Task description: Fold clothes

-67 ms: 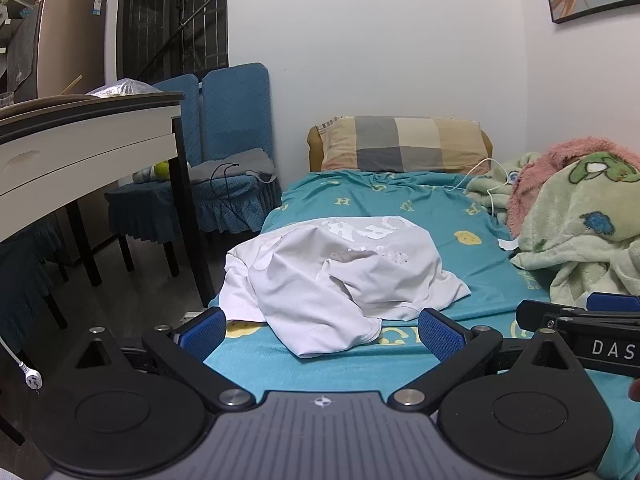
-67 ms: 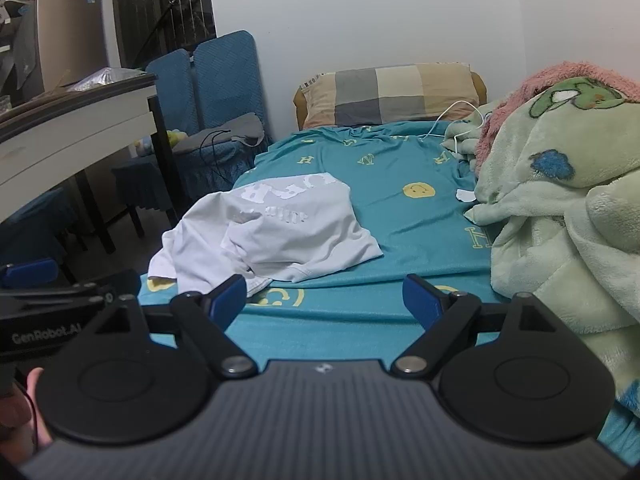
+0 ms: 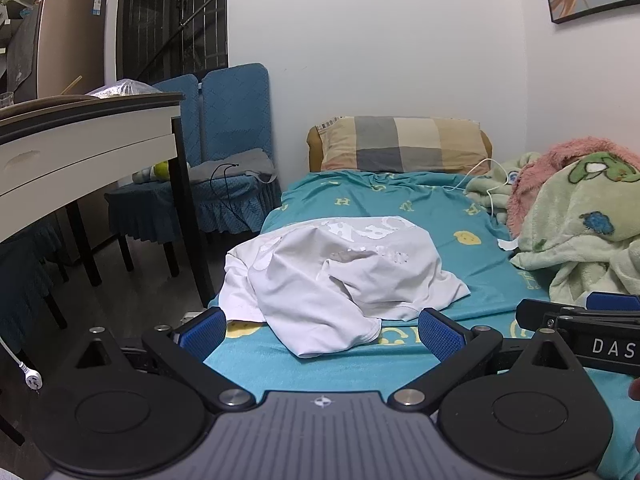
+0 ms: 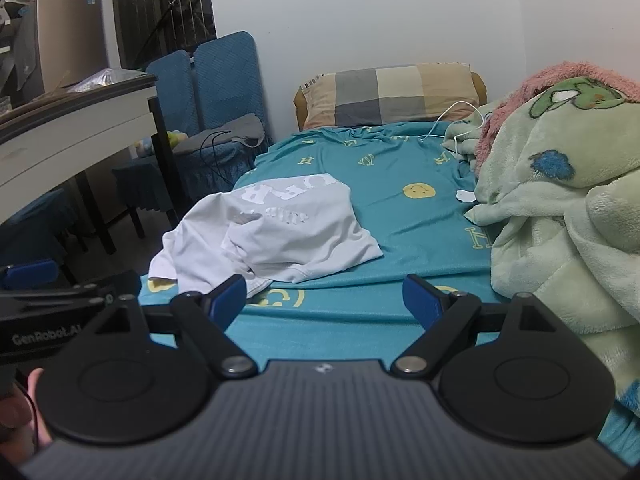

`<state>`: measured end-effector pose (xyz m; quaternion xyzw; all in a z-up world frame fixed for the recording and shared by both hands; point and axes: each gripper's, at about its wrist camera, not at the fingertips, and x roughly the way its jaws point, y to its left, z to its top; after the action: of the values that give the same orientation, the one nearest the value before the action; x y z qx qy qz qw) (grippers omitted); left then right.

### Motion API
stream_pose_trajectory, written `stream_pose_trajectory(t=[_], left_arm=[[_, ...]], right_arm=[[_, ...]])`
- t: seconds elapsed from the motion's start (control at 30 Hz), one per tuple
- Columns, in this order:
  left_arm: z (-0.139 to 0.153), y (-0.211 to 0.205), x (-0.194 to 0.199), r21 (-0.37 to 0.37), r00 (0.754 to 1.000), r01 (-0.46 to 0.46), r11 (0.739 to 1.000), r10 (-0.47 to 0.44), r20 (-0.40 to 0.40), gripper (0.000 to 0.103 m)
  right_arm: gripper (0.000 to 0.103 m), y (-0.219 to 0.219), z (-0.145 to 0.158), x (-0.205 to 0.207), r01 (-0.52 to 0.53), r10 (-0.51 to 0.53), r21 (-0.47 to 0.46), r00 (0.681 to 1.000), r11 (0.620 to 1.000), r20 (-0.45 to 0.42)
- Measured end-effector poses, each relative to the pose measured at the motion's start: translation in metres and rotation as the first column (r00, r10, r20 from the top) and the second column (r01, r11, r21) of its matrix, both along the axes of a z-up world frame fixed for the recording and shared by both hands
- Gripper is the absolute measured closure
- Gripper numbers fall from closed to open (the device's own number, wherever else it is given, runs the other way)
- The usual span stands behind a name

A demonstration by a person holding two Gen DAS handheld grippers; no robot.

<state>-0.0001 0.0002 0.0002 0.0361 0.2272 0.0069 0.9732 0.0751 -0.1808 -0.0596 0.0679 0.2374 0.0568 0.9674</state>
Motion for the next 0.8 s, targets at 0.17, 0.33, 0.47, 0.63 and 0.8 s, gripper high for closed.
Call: stream_pose_trajectory(t=[0.17, 0.33, 0.47, 0.63, 0.8], left_arm=[[0.0027, -0.0024, -0.0033, 0.019, 1.0, -0.001, 1.0, 0.001, 0.021, 0.0], [0.0022, -0.0018, -0.0024, 0.012, 1.0, -0.005, 1.0, 0.005, 0.022, 0.0], [0.0008, -0.0006, -0.0028, 0.009, 1.0, -0.006, 1.0, 0.006, 0.019, 0.0], [0.0016, 0.0013, -0.0021, 0.002, 1.0, -0.007, 1.0, 0.007, 0.014, 0.0], [0.0, 0.0015, -0.0005, 0.0, 1.0, -0.009, 1.0, 0.009, 0.01, 0.0]], right_arm=[[0.016, -0.0008, -0.0003, 0.0002, 0.0, 0.0, 0.007, 1.0, 1.0, 0.008], [0.016, 0.0005, 0.0019, -0.0011, -0.002, 0.002, 0.003, 1.0, 1.0, 0.007], [0.016, 0.0006, 0.0016, -0.0009, -0.002, 0.002, 0.002, 1.0, 1.0, 0.006], [0.016, 0.0008, 0.0014, -0.0009, -0.001, 0.001, 0.001, 1.0, 1.0, 0.006], [0.016, 0.001, 0.0015, -0.0014, -0.001, 0.001, 0.004, 1.0, 1.0, 0.006]])
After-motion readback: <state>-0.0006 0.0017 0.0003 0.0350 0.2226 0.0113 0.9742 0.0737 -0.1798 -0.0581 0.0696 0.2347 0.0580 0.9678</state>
